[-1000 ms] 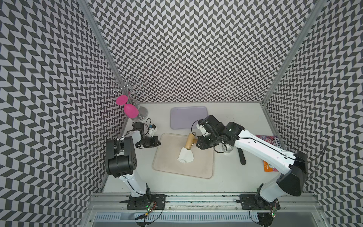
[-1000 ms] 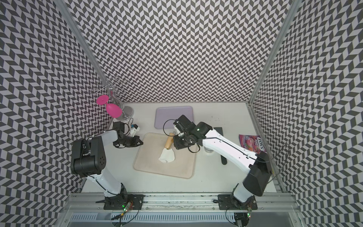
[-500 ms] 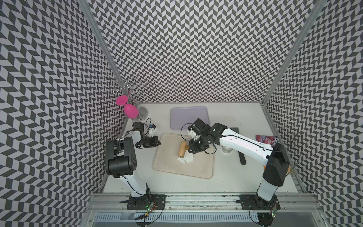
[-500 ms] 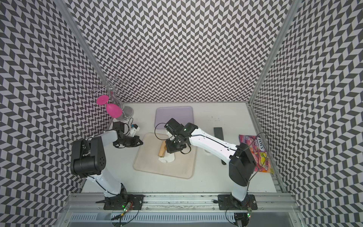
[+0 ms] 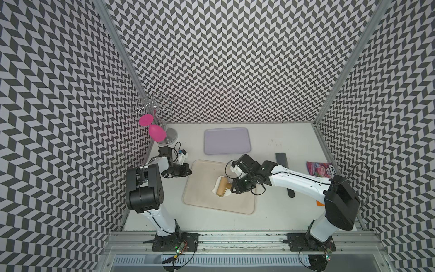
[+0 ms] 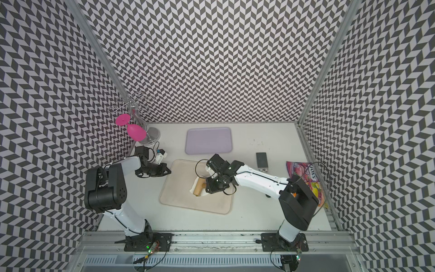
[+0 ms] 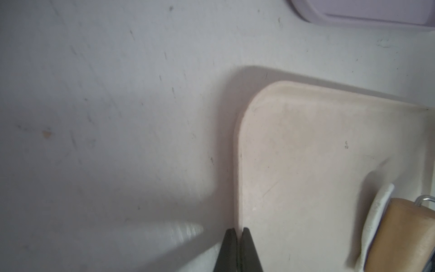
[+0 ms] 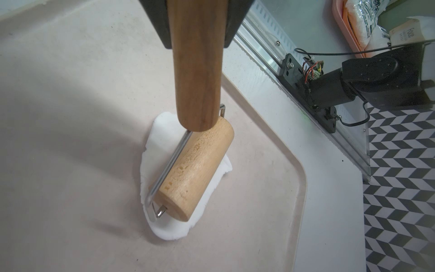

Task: Roll out the dumpling wrappers from the dough
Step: Flatten out the dough on the work surface.

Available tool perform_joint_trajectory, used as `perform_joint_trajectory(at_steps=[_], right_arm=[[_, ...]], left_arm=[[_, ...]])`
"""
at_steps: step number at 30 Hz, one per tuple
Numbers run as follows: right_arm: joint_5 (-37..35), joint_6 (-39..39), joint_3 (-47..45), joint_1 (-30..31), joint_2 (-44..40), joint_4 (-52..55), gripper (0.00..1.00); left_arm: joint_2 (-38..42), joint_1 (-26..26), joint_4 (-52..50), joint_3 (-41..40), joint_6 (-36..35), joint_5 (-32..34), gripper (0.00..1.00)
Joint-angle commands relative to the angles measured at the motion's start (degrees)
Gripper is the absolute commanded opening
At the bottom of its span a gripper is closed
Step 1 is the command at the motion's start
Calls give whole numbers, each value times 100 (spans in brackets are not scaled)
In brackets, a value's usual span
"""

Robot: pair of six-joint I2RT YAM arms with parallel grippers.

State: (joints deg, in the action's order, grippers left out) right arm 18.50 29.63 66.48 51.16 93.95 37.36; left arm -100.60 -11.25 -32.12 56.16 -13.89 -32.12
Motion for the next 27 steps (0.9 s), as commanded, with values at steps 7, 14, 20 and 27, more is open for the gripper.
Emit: perform_joint_trajectory(at_steps=[7, 14, 20, 27], right_arm=[[-199, 150, -1162, -321, -261, 1357, 0], [-266, 106, -1262, -738, -651, 1708, 0], [-464, -32, -728, -1056, -939, 2272, 0], [-5, -229, 1021, -1012, -886, 2460, 0]], left_arm=[[125, -60, -14, 22, -34, -272, 0], [123, -54, -10, 18, -34, -286, 0], [149, -70, -30, 18, -43, -319, 0], [178, -68, -49, 22, -62, -368, 0]])
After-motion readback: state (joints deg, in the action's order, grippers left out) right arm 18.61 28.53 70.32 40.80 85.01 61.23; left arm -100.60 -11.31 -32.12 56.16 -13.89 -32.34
